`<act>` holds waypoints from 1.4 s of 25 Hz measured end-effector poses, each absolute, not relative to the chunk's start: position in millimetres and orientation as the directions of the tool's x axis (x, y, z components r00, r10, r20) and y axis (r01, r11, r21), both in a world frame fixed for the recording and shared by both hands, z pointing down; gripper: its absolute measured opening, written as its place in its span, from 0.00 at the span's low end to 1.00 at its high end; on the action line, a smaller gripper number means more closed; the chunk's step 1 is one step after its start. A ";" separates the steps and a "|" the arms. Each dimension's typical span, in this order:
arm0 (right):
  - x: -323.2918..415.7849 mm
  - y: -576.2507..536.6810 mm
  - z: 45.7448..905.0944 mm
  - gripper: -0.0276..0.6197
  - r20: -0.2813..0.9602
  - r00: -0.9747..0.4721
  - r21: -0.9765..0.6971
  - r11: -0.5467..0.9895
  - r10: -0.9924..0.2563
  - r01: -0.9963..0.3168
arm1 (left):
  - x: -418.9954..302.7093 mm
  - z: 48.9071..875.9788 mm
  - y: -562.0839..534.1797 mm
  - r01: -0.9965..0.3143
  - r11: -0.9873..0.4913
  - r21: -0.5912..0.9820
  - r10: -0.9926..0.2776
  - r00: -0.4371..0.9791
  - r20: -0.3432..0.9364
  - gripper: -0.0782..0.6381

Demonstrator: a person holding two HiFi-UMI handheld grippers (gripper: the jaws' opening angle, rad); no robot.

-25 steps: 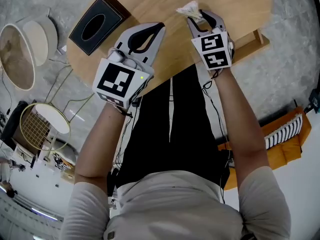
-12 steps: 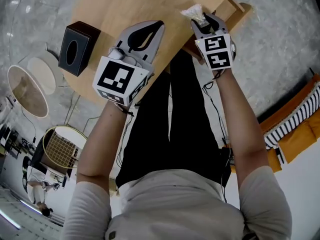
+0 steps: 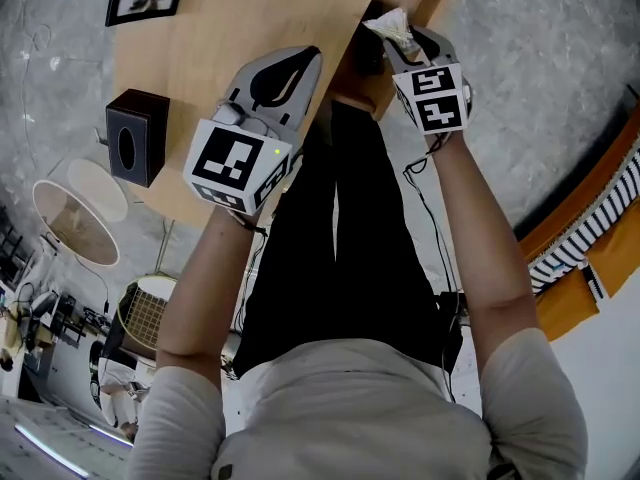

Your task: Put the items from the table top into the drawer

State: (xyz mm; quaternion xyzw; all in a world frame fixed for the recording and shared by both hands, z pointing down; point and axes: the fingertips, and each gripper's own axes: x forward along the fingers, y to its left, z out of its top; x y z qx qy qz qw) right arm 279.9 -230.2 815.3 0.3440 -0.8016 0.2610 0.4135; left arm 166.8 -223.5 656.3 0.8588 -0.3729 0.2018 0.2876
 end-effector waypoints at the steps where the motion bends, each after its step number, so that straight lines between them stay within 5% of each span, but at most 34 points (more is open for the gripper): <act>1: 283.1 -230.2 818.1 0.32 0.844 -0.421 -0.139 0.623 -0.333 -0.770 | 170.9 658.1 -224.7 -0.754 -0.560 0.344 -0.520 0.643 0.563 0.12; 9: 288.6 -236.2 829.8 0.34 0.845 -0.420 -0.156 0.598 -0.332 -0.786 | 179.8 665.3 -235.9 -0.747 -0.570 0.343 -0.508 0.648 0.567 0.12; 13: 286.8 -237.1 833.0 0.45 0.838 -0.430 -0.167 0.593 -0.335 -0.787 | 179.7 668.4 -233.4 -0.747 -0.569 0.344 -0.504 0.647 0.572 0.12; 21: 285.8 -233.7 819.9 0.45 0.833 -0.436 -0.160 0.605 -0.341 -0.780 | 173.9 657.4 -224.3 -0.751 -0.563 0.344 -0.513 0.644 0.567 0.12; 35: 234.2 -216.5 680.9 0.41 0.770 -0.509 -0.141 0.674 -0.386 -0.725 | 118.0 530.8 -198.6 -0.796 -0.543 0.267 -0.613 0.593 0.523 0.12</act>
